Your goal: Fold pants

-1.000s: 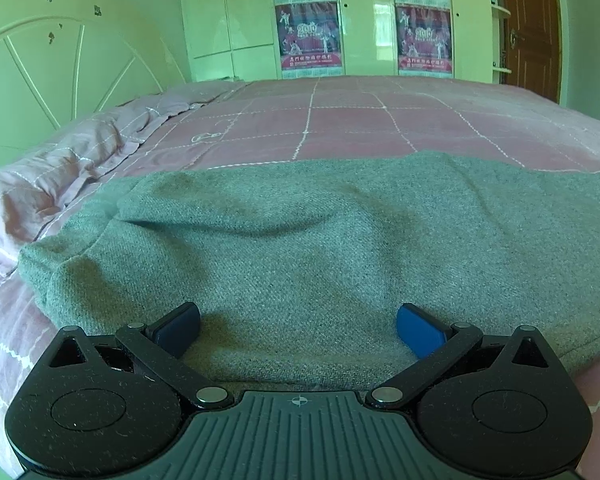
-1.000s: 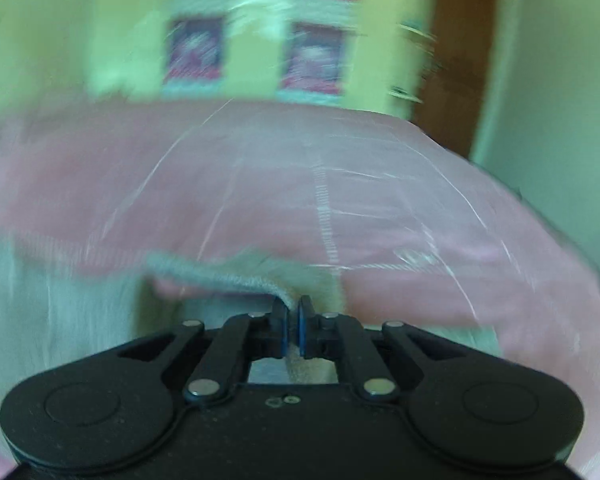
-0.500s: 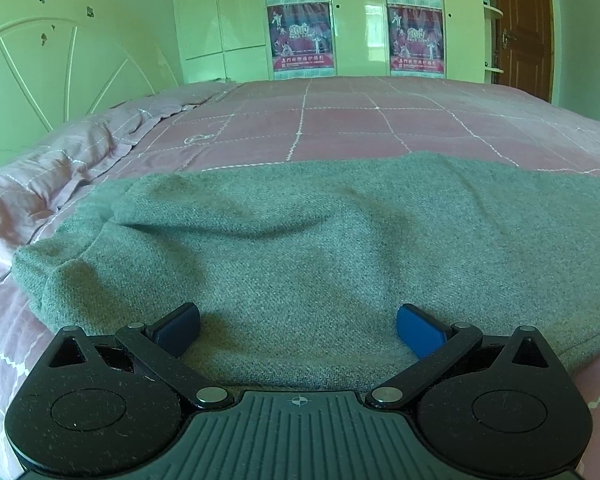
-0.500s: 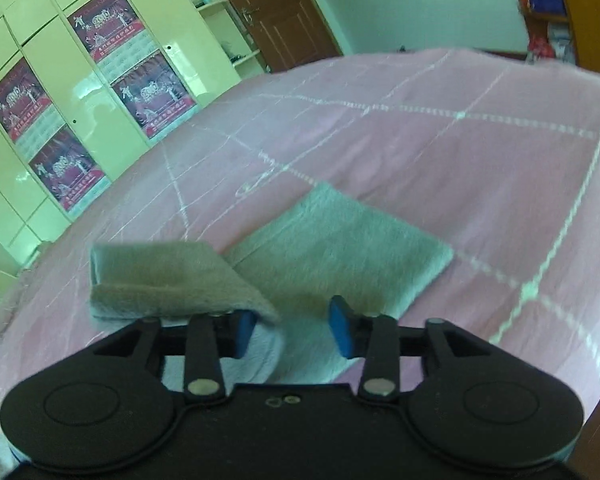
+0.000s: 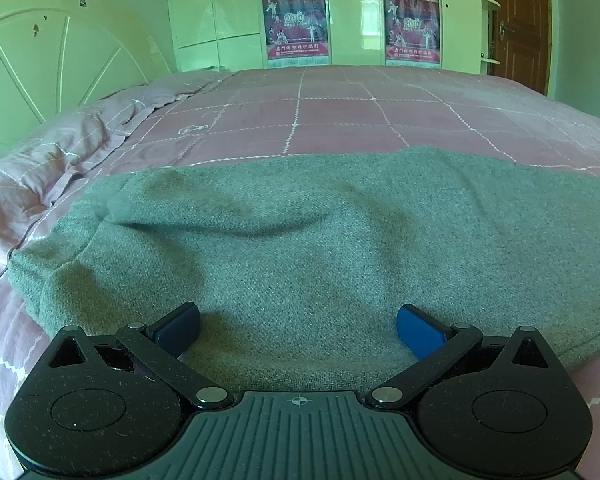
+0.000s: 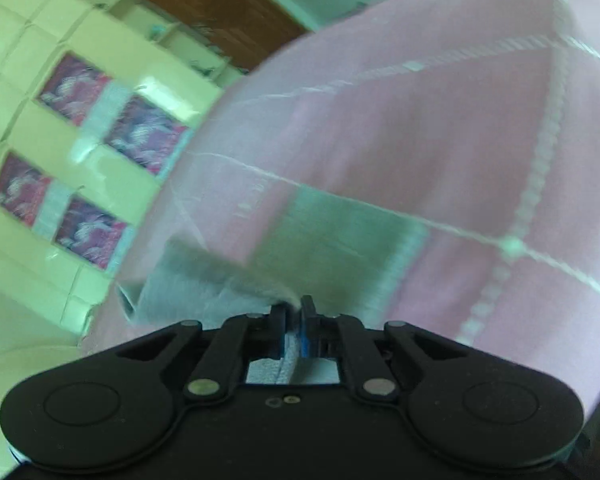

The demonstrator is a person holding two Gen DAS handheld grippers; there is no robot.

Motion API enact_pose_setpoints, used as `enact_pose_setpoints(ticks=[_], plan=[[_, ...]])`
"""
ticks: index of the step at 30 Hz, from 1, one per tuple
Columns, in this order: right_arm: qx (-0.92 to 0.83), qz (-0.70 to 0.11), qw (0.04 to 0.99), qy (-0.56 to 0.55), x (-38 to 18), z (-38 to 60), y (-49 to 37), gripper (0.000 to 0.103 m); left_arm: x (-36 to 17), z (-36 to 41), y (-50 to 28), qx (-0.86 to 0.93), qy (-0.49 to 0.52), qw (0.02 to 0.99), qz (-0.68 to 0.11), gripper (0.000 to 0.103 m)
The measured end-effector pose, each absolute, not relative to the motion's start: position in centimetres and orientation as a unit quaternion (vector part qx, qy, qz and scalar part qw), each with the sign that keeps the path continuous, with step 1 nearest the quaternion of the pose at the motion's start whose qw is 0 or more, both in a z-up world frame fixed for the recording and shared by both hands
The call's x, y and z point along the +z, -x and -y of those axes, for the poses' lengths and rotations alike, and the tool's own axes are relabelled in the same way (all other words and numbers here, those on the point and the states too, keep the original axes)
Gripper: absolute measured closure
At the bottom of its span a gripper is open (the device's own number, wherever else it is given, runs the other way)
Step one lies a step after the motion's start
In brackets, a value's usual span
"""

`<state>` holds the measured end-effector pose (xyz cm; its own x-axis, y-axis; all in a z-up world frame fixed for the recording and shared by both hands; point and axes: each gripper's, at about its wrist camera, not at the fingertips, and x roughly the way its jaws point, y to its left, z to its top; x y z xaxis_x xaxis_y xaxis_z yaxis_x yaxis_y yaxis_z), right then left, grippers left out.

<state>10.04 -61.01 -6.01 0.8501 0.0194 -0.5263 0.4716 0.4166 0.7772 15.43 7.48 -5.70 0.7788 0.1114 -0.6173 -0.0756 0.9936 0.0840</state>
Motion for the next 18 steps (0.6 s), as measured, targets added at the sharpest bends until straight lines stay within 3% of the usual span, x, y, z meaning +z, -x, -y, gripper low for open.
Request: enact_pose_setpoints(ticks=[3, 6, 9, 13, 15, 18], plan=[[-0.136, -0.231, 0.808, -0.524, -6.6, 61.5, -9.9, 0.102, -5.6, -7.6, -15.6, 0.045, -0.029, 0.941, -0.334, 0.0], [-0.148, -0.23, 0.824, -0.496, -5.7, 61.6, -10.5, 0.092, -5.5, -7.7, -15.8, 0.043, -0.029, 0.94, -0.338, 0.0], [-0.156, -0.237, 0.835, -0.472, -4.7, 61.8, -11.0, 0.103, -5.1, -7.9, -16.1, 0.039, -0.031, 0.937, -0.347, 0.0], [-0.131, -0.218, 0.861, -0.441, -2.9, 61.3, -10.7, 0.103, -4.6, -8.1, -15.5, 0.029, -0.041, 0.937, -0.346, 0.0], [-0.154, -0.261, 0.849, -0.433, -4.3, 61.7, -11.4, 0.103, -4.9, -8.2, -15.1, 0.025, -0.034, 0.936, -0.348, 0.0], [-0.147, -0.256, 0.844, -0.448, -5.2, 62.1, -11.2, 0.103, -4.8, -8.2, -15.2, 0.024, -0.034, 0.934, -0.355, 0.0]])
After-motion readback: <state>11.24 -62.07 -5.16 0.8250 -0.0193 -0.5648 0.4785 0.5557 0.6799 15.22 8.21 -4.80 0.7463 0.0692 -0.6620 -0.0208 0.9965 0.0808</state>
